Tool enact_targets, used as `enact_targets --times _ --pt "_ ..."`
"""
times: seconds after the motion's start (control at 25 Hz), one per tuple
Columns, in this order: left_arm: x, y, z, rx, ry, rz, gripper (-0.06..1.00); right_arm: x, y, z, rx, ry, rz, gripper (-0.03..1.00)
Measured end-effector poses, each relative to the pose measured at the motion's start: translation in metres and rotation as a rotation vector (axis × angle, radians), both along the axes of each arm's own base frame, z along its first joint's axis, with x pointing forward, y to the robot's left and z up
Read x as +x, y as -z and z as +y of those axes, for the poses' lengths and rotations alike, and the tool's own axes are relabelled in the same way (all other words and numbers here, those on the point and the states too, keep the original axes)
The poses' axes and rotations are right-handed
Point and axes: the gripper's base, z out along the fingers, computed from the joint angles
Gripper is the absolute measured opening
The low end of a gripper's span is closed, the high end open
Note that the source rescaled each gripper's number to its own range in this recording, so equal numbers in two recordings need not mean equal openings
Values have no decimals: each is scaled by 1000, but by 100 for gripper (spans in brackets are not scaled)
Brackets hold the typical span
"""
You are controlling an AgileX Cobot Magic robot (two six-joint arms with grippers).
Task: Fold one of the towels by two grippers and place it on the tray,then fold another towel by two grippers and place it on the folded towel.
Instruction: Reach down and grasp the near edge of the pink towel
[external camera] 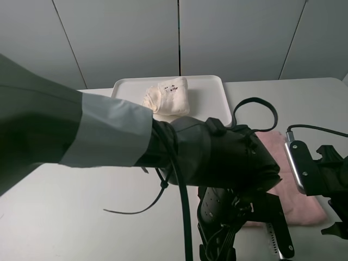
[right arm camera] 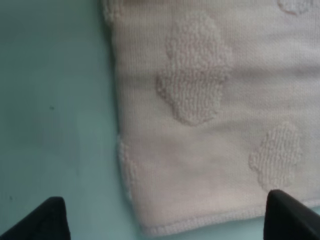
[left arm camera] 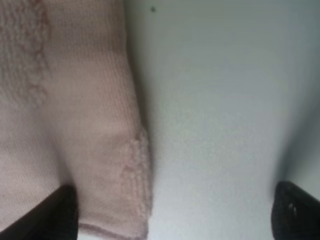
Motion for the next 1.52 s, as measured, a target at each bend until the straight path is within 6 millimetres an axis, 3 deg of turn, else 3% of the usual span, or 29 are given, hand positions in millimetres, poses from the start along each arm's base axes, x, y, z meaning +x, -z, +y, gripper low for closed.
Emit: enact_targets --times 0.28,0.52,1.52 --pt "0 0 0 0 -1 1 99 -20 13 -3 -14 -29 71 84" --pt "0 0 0 0 -1 1 99 -16 13 -3 -7 -31 17 84" --pt "0 0 1 11 -3 5 99 -9 34 -6 -71 -50 84 84"
